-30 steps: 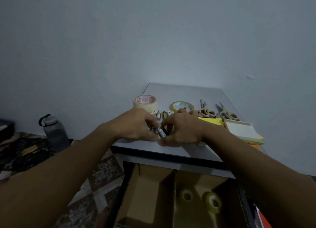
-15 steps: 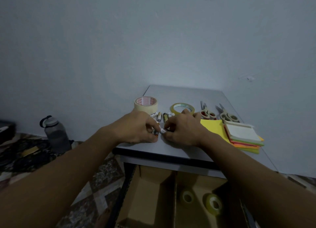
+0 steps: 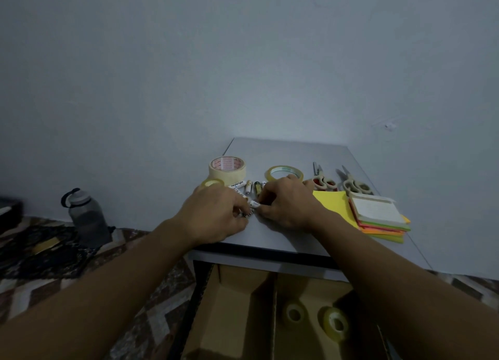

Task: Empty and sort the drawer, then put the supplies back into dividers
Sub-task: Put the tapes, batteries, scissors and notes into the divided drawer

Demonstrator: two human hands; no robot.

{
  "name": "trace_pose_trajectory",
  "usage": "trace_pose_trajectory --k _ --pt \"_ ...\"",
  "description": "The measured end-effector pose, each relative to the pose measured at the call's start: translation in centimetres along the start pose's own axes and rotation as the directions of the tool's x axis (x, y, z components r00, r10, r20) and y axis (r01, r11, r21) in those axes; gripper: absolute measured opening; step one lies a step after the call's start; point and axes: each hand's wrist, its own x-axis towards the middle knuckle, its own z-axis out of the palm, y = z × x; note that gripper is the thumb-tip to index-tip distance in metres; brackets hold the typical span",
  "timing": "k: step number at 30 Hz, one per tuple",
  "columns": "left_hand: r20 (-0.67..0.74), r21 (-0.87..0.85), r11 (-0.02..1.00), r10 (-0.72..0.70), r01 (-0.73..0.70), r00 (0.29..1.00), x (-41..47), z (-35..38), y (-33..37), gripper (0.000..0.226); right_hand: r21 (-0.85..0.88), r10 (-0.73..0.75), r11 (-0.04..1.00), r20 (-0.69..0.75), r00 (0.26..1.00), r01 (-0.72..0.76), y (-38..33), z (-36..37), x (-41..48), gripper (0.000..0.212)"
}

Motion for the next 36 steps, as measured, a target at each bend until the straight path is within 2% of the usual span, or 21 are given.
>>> trace_pose_trajectory --k 4,6,11,15,20,22,27,32,36 --pt "-0.024 0.047 0.997 -0.059 0.06 0.998 -0.3 0.7 0.4 0.038 -0.002 -0.014 1.0 -0.024 1.0 0.014 0.1 0.1 0.0 0.028" --pt "-0.037 0.076 0.996 -0.054 0.057 0.998 -0.5 0.7 0.6 0.036 -0.012 -0.031 0.999 -0.035 0.999 0.03 0.2 0.1 0.0 0.027" --pt "-0.054 0.091 0.994 0.057 -0.052 0.997 -1.0 0.5 1.1 0.019 -0.027 -0.059 0.998 -0.031 0.998 0.058 0.3 0.1 0.0 0.029" --pt "-0.046 0.052 0.994 0.103 -0.101 0.994 -1.6 1.0 0.7 0.018 -0.061 -0.072 0.996 -0.012 0.997 0.072 0.3 0.0 -0.2 0.034" --pt "-0.013 0.059 0.978 0.2 -0.199 0.98 -2.6 0.7 0.7 0.027 -0.222 -0.143 0.964 0.021 0.989 0.144 -0.2 -0.3 -0.4 0.033" --pt "-0.027 0.036 0.969 0.244 -0.243 0.969 -3.0 0.6 0.8 0.021 -0.237 -0.152 0.959 0.021 0.988 0.153 -0.4 -0.3 -0.4 0.032" --pt "-0.128 -0.046 0.952 0.296 -0.303 0.947 -4.0 0.9 0.6 0.005 -0.188 -0.131 0.972 0.05 0.99 0.138 -1.0 -0.5 -0.6 0.029" --pt "-0.188 -0.133 0.95 0.256 -0.283 0.948 -4.5 1.0 0.5 0.004 -0.147 -0.065 0.986 0.067 0.996 0.074 -1.1 -0.6 -0.4 0.042" --pt "-0.231 -0.146 0.958 0.211 -0.249 0.95 -5.0 1.0 0.4 0.004 -0.087 -0.011 0.996 0.053 0.999 0.016 -1.2 -0.2 -0.1 0.04"
